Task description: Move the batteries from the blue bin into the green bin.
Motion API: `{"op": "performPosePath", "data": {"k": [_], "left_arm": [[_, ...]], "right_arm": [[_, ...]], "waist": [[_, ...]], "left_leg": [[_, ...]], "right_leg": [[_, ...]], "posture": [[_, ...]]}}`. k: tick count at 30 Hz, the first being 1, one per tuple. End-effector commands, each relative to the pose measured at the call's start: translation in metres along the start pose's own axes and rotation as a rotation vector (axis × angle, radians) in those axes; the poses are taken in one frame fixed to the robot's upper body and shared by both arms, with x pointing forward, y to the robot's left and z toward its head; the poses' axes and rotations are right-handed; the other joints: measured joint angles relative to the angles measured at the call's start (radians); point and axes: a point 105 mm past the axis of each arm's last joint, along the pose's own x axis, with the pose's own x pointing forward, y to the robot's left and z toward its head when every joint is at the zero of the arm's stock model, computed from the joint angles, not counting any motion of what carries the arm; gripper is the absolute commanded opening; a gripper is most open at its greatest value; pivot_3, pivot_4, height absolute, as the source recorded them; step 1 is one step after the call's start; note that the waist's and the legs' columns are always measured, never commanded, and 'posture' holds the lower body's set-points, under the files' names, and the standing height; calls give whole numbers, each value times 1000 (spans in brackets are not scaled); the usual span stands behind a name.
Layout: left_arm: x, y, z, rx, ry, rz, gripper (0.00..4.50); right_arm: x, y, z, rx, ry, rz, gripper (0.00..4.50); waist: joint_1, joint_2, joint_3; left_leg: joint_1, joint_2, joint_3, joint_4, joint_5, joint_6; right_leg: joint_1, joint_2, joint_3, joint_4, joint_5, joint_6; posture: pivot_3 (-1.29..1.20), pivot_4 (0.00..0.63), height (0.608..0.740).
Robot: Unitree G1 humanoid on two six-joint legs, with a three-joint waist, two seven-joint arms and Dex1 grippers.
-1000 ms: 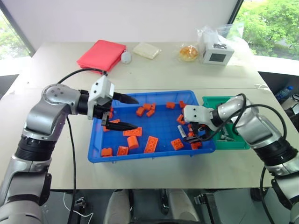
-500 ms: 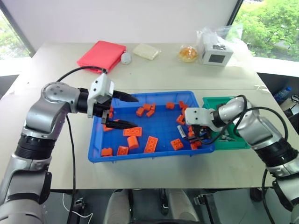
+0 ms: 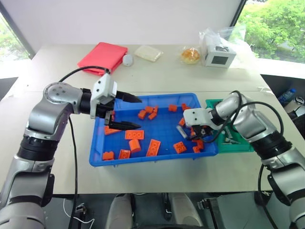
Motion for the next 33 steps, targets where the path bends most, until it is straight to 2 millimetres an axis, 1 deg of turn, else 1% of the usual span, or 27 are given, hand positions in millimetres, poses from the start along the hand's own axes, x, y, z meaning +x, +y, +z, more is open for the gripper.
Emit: {"op": "performPosePath", "data": {"k": [1, 5, 7, 9, 12, 14, 17, 19, 21, 22, 24, 25, 27, 33], "left_arm": [[-2, 2, 10, 47, -13, 9, 4500], [-2, 1, 10, 46, -12, 12, 4500], [-3, 2, 9, 44, -10, 11, 4500], [-4, 3, 8, 41, -8, 11, 4500], [-4, 5, 6, 37, -2, 11, 4500], [-5, 6, 5, 34, 3, 10, 4500], [-7, 7, 3, 32, 11, 10, 4500], [-7, 6, 3, 31, 13, 9, 4500], [-7, 6, 3, 31, 15, 10, 4500], [-8, 6, 3, 31, 16, 10, 4500], [-8, 5, 2, 30, 19, 11, 4500], [-8, 5, 2, 29, 19, 11, 4500], [-8, 4, 2, 27, 20, 13, 4500], [-8, 4, 2, 25, 20, 22, 4500]], "right_arm": [[13, 9, 2, 38, -30, 49, 1176], [-1, 6, 11, 60, -84, -5, 1176], [-10, 3, 18, 102, -124, -43, 1176], [-15, -2, 25, 155, -154, -84, 1176], [-12, -11, 35, 246, -179, -152, 1176], [-7, -12, 41, 272, -184, -170, 1176], [0, -14, 42, 306, -172, -205, 1176], [2, -16, 42, 330, -174, -226, 1176], [2, -16, 44, 344, -182, -234, 1674], [2, -16, 45, 349, -187, -239, 1999], [2, -17, 46, 363, -195, -254, 2903], [2, -18, 46, 377, -199, -264, 3480], [3, -20, 46, 416, -210, -277, 4403], [18, -22, 49, 579, -261, -247, 4403]], "waist": [[-1, 0, 0], [0, 0, 0], [1, 0, 0], [1, 1, 0], [0, 1, 0], [0, 1, 0], [2, 1, 0], [2, 1, 0], [3, 1, 0], [3, 1, 0], [2, 1, 0], [2, 1, 0], [0, 1, 0], [0, 1, 0]], "left_leg": [[0, 0, 0, 0, 0, 0], [0, 0, 0, 0, 0, 0], [0, 0, 0, 0, 0, 0], [-2, 0, 0, 0, 0, 0], [-3, 0, 0, 0, 0, 0], [-4, 0, 0, 0, 0, 0], [-5, 0, 0, -1, 0, 0], [-5, 0, 0, -1, 0, 0], [-5, 0, 0, -1, 0, 0], [-5, 0, 0, -1, 0, 0], [-5, 0, 0, -1, 0, 0], [-5, 0, 0, -1, 0, 0], [-5, 0, 0, -1, 0, 0], [-5, 0, 0, -1, 0, 0]], "right_leg": [[0, 0, 0, 0, 0, 0], [0, 0, 0, 0, 0, 0], [-1, 0, 0, 0, 0, 0], [-2, 0, 0, 0, 0, 0], [-4, 0, 0, 1, 1, 2], [-5, 0, 0, 1, 1, 2], [-7, 0, 0, 1, 1, 2], [-7, 0, 0, 1, 1, 2], [-7, -1, 0, 1, 1, 2], [-7, -1, 0, 1, 1, 2], [-7, -1, 0, 1, 1, 2], [-7, -1, 0, 1, 1, 2], [-7, 0, 0, 1, 1, 2], [-7, 0, 0, 1, 1, 2]], "posture": [[0, 150, 736], [0, 150, 736], [0, 150, 736], [0, 150, 736], [0, 150, 736], [0, 150, 736], [0, 150, 736], [0, 150, 736], [0, 150, 736], [0, 150, 736], [0, 150, 736], [0, 150, 736], [0, 150, 736], [0, 150, 736]]}}
